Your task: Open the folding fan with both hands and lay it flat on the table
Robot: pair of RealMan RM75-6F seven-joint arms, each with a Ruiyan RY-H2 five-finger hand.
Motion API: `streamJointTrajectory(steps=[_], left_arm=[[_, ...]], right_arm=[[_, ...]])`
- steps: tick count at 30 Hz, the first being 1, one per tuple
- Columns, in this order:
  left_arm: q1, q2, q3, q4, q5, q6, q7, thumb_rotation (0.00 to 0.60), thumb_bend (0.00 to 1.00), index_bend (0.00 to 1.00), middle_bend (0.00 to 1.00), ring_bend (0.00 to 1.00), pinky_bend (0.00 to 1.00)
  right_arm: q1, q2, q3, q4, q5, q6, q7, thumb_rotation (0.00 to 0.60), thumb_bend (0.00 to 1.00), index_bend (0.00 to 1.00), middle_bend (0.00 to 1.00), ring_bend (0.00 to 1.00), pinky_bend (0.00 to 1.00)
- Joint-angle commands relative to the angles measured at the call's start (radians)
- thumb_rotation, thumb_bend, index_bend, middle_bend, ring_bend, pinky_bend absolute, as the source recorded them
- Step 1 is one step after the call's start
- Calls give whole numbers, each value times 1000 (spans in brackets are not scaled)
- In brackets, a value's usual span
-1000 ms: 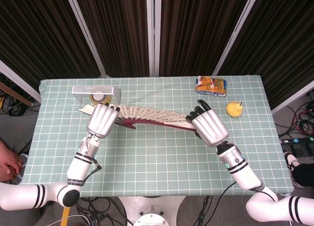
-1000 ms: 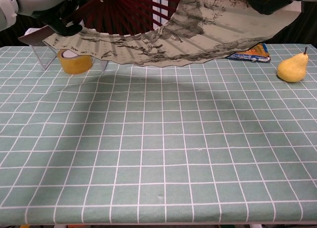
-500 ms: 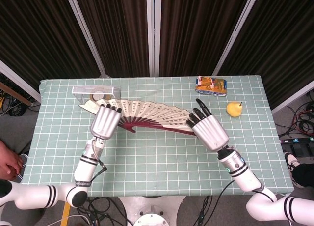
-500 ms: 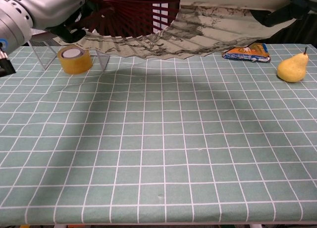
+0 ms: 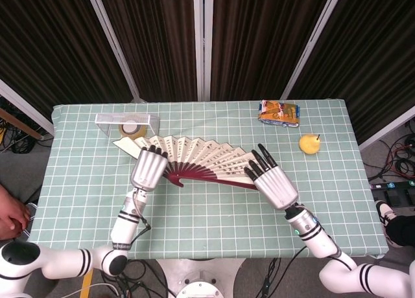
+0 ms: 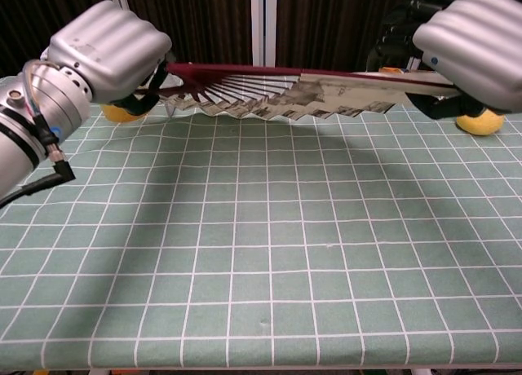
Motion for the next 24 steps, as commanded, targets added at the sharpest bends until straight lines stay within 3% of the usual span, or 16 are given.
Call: streamJointTrajectory(steps=[1, 4, 11, 14, 16, 24], left_arm=[[15, -32, 5, 13, -18, -15, -2, 600, 302, 222, 354, 271, 591], [23, -48, 6, 12, -22, -27, -12, 600, 192, 131, 256, 157, 457], [35, -77, -3, 6, -50, -69, -36, 600, 14, 75, 166, 82, 370], [38, -78, -4, 4, -61, -93, -47, 600, 0, 55, 119, 48, 335], [41, -75, -14, -7, -84, -115, -62, 600, 0, 45, 97, 30, 314], [29, 18, -64, -144, -213, -268, -143, 600, 0, 0, 10, 0, 237]], right_arm=[[-23, -23, -21, 24, 2, -8, 5, 600, 544, 170, 213, 10, 0], [-43, -29, -36, 27, 12, -24, -6, 600, 513, 31, 128, 0, 0], [-82, -14, -43, -27, 93, -85, -29, 600, 305, 0, 5, 0, 0], [-88, 4, -36, -61, 136, -121, -21, 600, 86, 0, 0, 0, 0], [-88, 16, -34, -84, 158, -148, -17, 600, 12, 0, 0, 0, 0], [-61, 87, -12, -198, 273, -274, -44, 600, 0, 0, 0, 0, 0]])
